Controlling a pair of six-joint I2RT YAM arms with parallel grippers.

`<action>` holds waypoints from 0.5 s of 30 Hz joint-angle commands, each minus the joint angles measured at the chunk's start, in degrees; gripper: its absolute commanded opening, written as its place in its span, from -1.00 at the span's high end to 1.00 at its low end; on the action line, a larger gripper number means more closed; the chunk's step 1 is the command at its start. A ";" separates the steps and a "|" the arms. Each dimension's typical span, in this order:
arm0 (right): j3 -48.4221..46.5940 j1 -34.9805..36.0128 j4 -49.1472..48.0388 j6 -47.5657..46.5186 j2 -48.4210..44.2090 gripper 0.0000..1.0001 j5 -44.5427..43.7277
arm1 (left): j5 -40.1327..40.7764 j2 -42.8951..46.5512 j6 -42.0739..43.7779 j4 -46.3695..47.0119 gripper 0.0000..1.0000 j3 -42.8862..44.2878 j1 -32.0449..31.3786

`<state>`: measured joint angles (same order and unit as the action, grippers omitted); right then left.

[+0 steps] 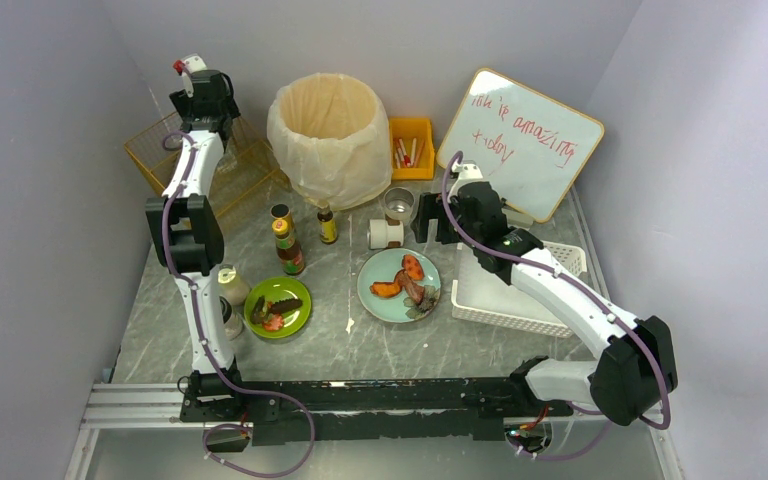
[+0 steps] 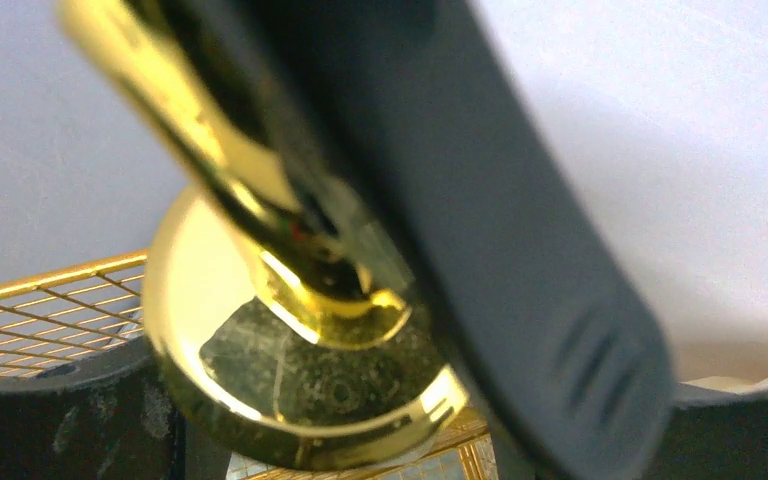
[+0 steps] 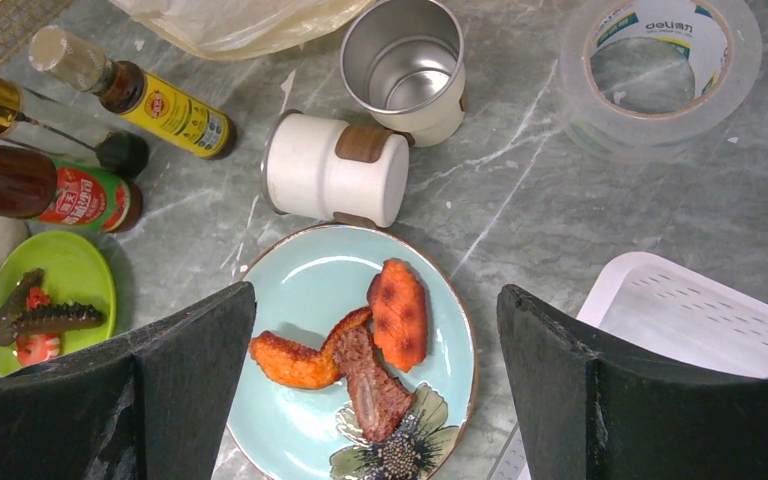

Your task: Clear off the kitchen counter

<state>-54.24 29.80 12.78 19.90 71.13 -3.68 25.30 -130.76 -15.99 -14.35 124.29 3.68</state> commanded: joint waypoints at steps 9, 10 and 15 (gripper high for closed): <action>0.22 -0.38 -1.97 -0.96 -3.73 -0.88 0.70 | -3.66 10.49 -2.15 -0.05 -0.66 0.75 0.18; 0.24 -0.41 -1.91 -1.04 -3.84 -0.88 0.74 | -3.60 11.65 -2.23 0.48 -0.67 -0.19 0.18; 0.61 -0.44 -2.05 -0.84 -4.63 -0.88 1.46 | -3.75 15.49 -2.09 -0.64 -0.71 -1.45 0.19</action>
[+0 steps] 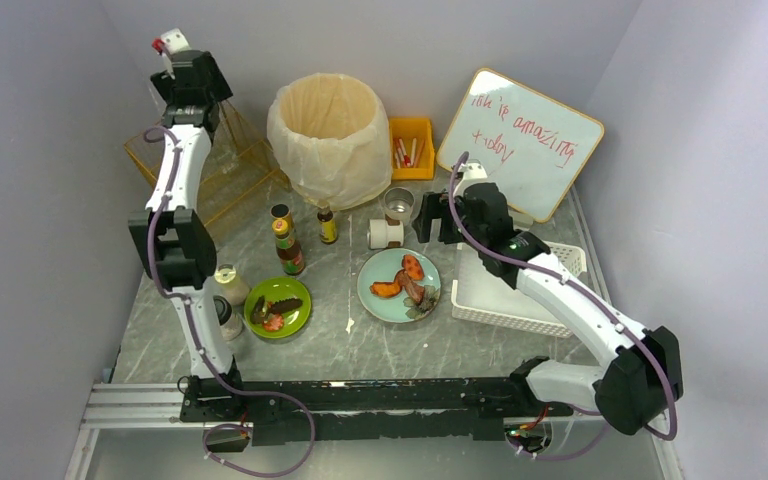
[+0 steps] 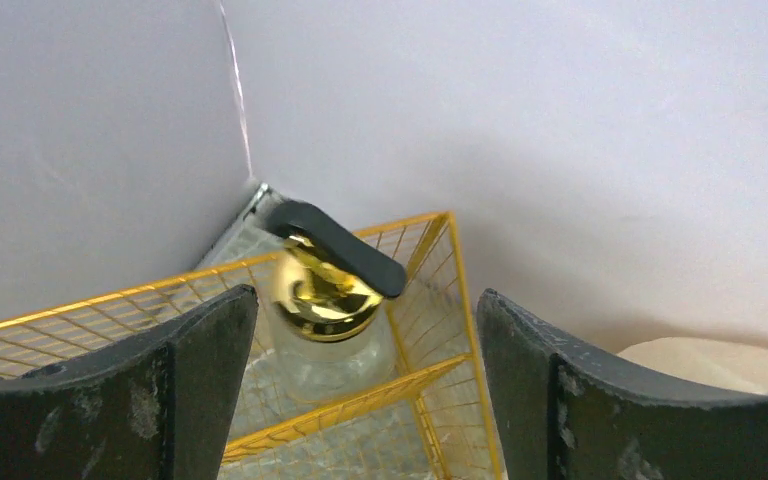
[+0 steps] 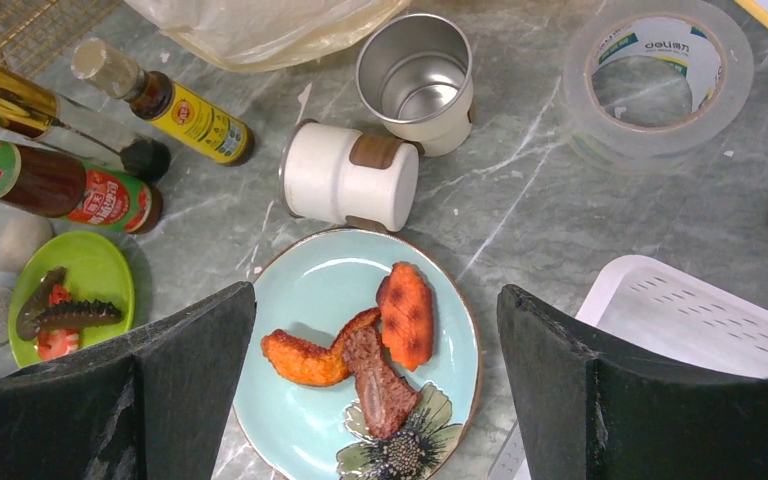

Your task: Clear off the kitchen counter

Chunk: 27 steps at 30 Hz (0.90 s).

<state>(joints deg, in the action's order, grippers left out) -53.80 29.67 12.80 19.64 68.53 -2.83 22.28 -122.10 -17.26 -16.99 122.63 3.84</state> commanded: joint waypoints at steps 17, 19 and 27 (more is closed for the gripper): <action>0.65 -0.26 -1.47 -0.49 -3.83 -0.88 1.07 | -10.38 26.89 -5.90 -8.52 -0.74 -20.71 0.03; 0.80 -0.27 -1.19 -0.66 -4.09 -0.88 0.59 | -14.29 29.72 -7.00 -8.37 -0.79 -25.23 0.04; 0.30 -0.31 0.46 -1.23 -4.14 -0.88 0.52 | -14.40 37.18 -7.36 -13.76 -0.76 -38.73 -7.43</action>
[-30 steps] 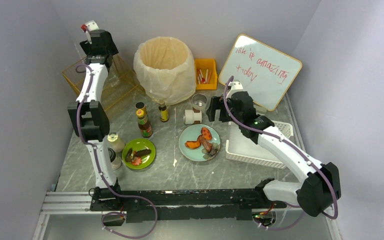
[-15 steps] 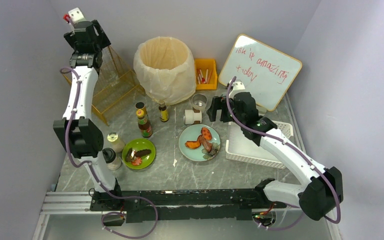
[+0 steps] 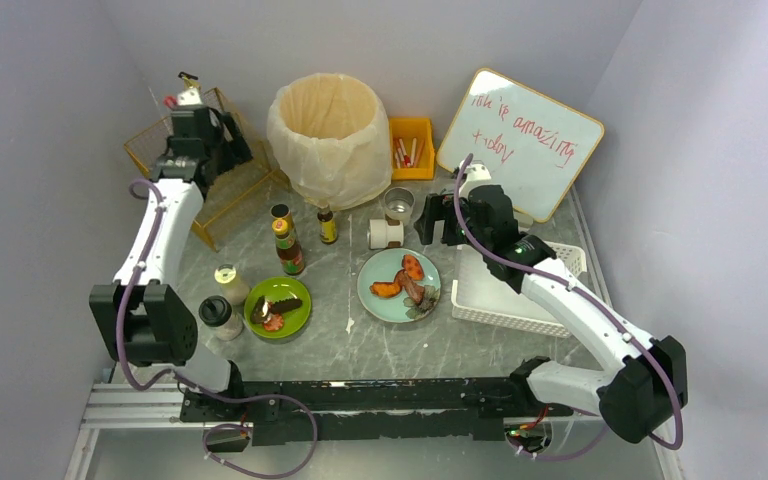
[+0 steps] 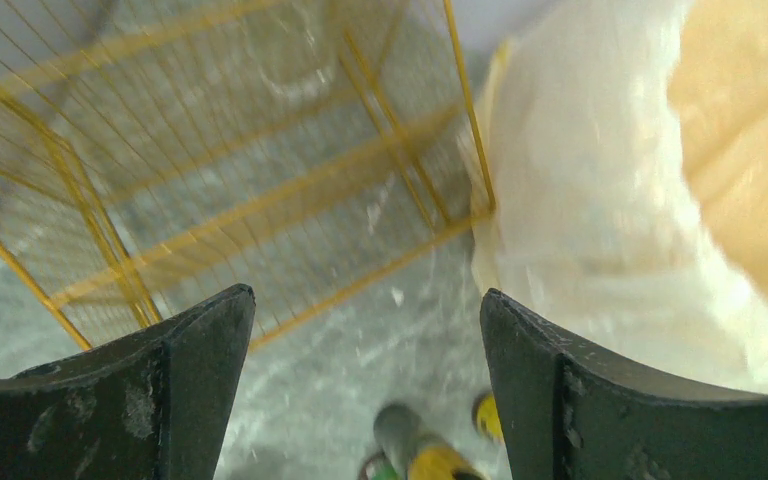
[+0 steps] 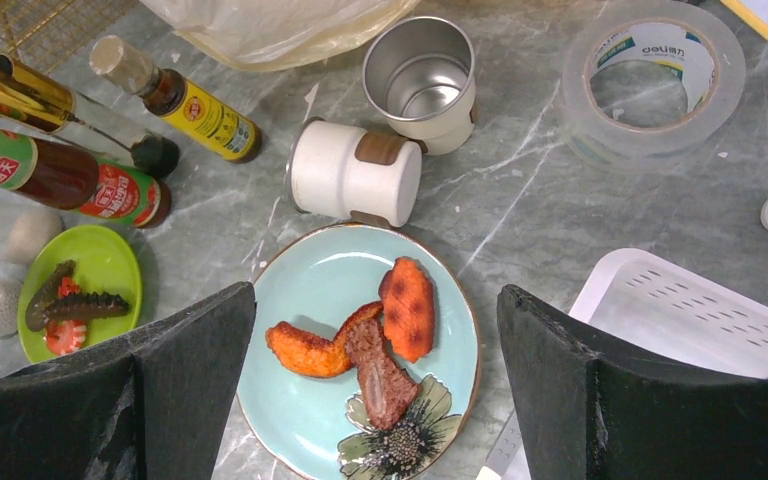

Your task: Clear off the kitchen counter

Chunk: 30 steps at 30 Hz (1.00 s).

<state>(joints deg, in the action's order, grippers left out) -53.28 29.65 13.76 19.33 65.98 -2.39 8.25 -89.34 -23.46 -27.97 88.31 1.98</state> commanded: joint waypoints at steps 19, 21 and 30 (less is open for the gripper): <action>-0.03 -0.27 -1.01 0.36 -0.85 -0.88 2.14 | 2.63 16.26 -2.68 -10.27 -0.84 -18.60 -18.31; -0.20 -0.29 -0.85 0.14 -0.77 -0.88 2.14 | 1.33 16.08 -2.35 -10.49 -0.84 -19.12 -19.16; 0.25 -0.29 -1.26 0.68 -0.51 -0.88 2.21 | 4.72 17.09 -2.45 -12.42 -0.77 -21.78 -21.45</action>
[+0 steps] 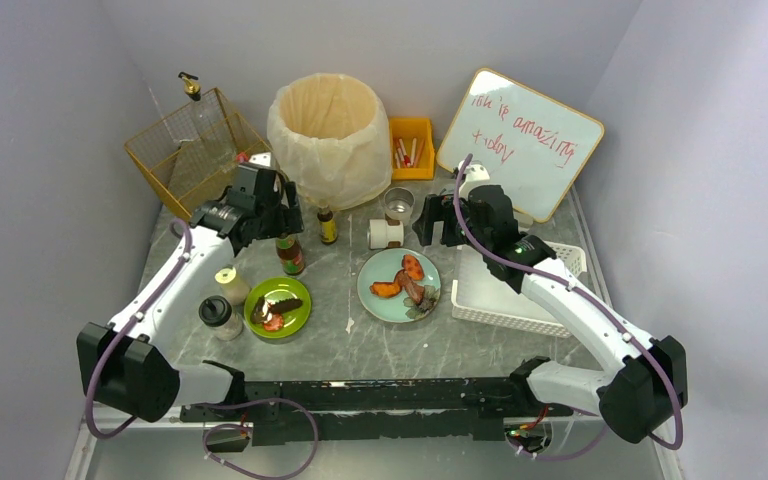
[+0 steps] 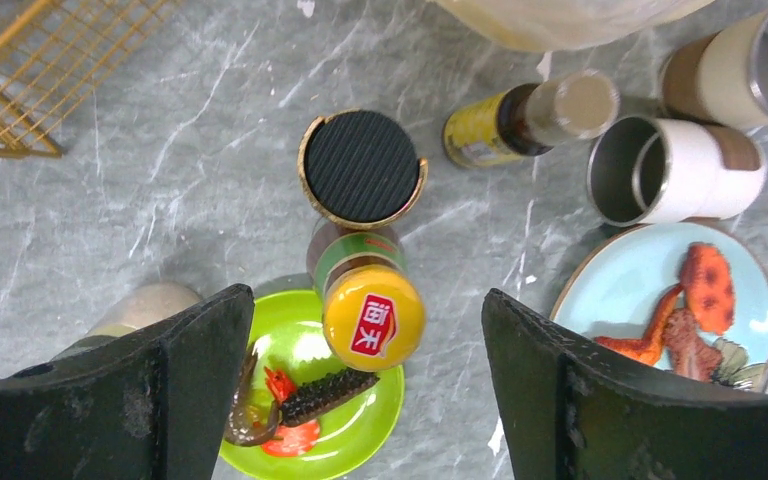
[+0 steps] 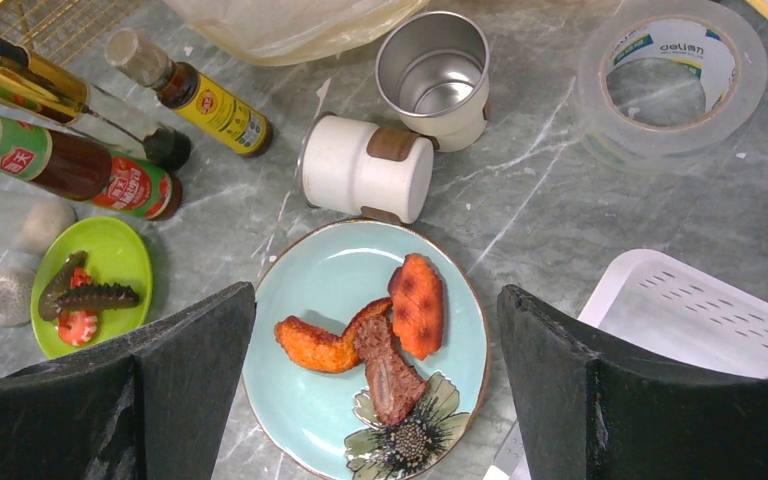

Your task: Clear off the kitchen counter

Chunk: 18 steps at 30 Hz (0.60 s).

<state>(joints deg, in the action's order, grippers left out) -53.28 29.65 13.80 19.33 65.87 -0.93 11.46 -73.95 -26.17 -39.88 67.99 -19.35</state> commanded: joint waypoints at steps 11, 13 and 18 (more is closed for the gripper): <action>0.10 -0.29 -1.15 0.40 0.09 -0.88 0.68 | 3.48 0.50 0.54 1.06 -0.48 -2.79 -1.71; 0.15 -0.29 -1.35 0.50 0.29 -0.88 0.70 | 4.07 0.39 0.89 0.61 -0.43 -2.26 -1.97; 0.34 -0.28 -1.59 0.77 0.45 -0.88 1.91 | 5.06 -0.14 1.45 -1.41 -0.32 -0.16 -2.33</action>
<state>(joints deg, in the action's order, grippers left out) -53.28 29.65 13.76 19.55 66.19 -0.36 14.55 -74.00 -25.67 -40.49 64.95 -21.23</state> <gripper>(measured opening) 0.938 0.674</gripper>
